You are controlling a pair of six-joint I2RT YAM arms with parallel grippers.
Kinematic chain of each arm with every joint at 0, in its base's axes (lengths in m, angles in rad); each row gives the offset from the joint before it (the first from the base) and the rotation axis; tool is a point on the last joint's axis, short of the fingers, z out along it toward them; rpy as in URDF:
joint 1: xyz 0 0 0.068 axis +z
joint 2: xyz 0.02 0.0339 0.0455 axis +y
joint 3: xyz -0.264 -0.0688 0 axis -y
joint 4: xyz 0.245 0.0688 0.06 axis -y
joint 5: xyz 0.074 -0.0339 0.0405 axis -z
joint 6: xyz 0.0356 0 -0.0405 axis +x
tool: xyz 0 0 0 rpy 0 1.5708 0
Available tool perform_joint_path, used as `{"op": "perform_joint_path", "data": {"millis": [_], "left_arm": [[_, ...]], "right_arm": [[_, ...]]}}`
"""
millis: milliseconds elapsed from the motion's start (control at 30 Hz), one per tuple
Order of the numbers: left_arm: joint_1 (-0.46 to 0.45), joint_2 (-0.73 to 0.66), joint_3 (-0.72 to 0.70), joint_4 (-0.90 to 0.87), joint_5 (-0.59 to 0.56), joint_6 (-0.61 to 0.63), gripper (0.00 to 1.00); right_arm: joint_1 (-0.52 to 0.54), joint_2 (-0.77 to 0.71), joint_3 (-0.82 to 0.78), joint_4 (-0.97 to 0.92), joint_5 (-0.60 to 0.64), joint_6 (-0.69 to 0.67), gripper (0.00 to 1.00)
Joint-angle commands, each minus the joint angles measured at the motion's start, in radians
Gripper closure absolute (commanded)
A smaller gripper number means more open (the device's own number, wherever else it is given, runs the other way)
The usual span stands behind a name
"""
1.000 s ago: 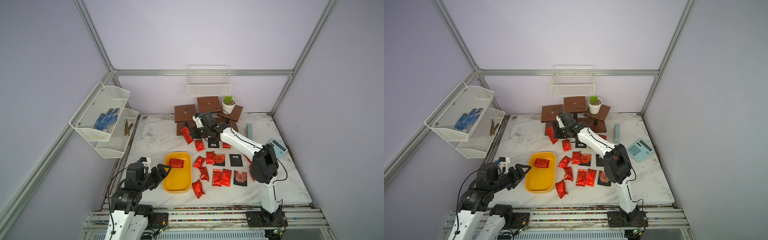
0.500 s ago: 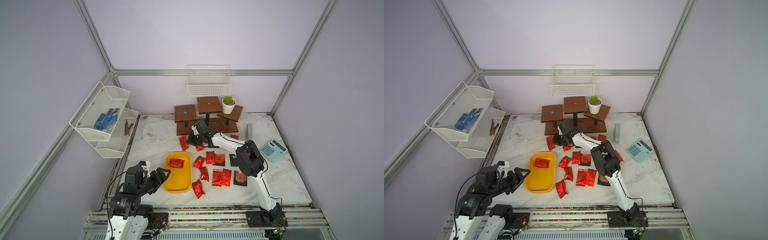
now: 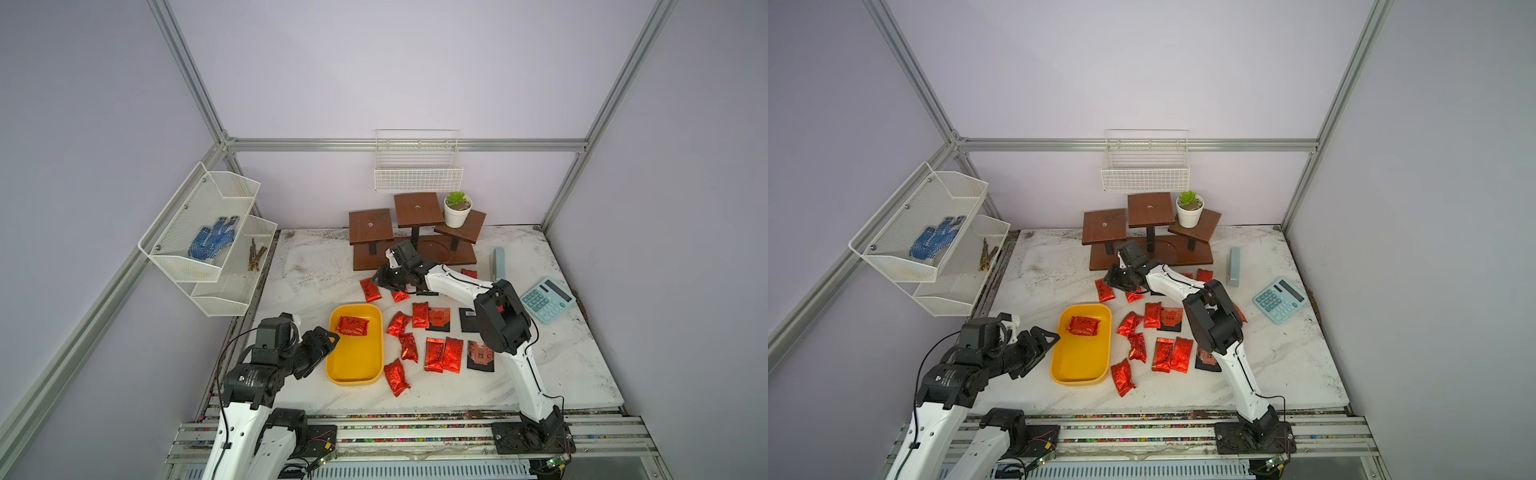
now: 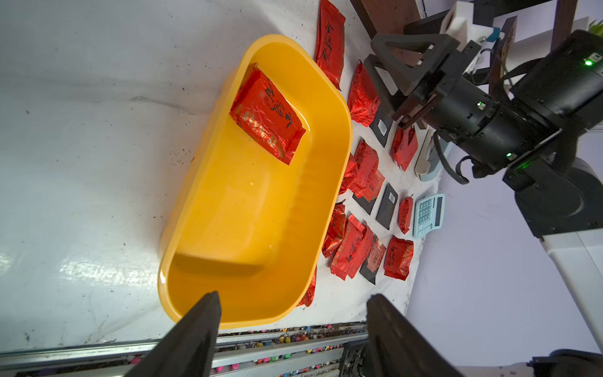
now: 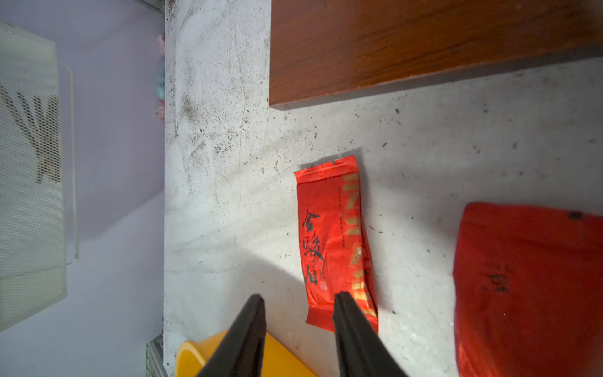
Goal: Take the tea bags out of the storage box
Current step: Place the tea bag at the center of the board, then pick up the tea bag from the storage box.
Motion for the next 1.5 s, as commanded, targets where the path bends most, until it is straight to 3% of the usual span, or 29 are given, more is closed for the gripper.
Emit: {"op": "perform_joint_path", "data": {"millis": [0, 400, 600, 800, 1067, 1267, 1467], "left_arm": [[-0.011, 0.059, 0.067, 0.000, -0.070, 0.073, 0.28], [-0.256, 0.320, 0.178, 0.006, -0.350, 0.073, 0.28], [-0.329, 0.445, 0.187, 0.075, -0.374, 0.021, 0.27], [-0.361, 0.540, 0.149, 0.186, -0.422, -0.106, 0.28], [-0.371, 0.648, 0.114, 0.333, -0.489, -0.314, 0.28], [-0.375, 0.748, 0.121, 0.379, -0.500, -0.371, 0.29], [-0.394, 0.895, 0.157, 0.408, -0.502, -0.378, 0.37]], "right_arm": [[-0.005, -0.131, -0.025, -0.017, 0.026, -0.053, 0.56], [-0.004, -0.523, -0.339, -0.118, 0.111, -0.255, 0.57], [-0.004, -0.786, -0.562, -0.163, 0.238, -0.344, 0.55], [-0.003, -1.001, -0.702, -0.169, 0.280, -0.357, 0.54], [-0.005, -1.147, -0.789, -0.180, 0.277, -0.338, 0.53], [-0.004, -1.223, -0.851, -0.180, 0.278, -0.330, 0.53], [-0.006, -1.260, -0.881, -0.183, 0.285, -0.328, 0.52]]}}
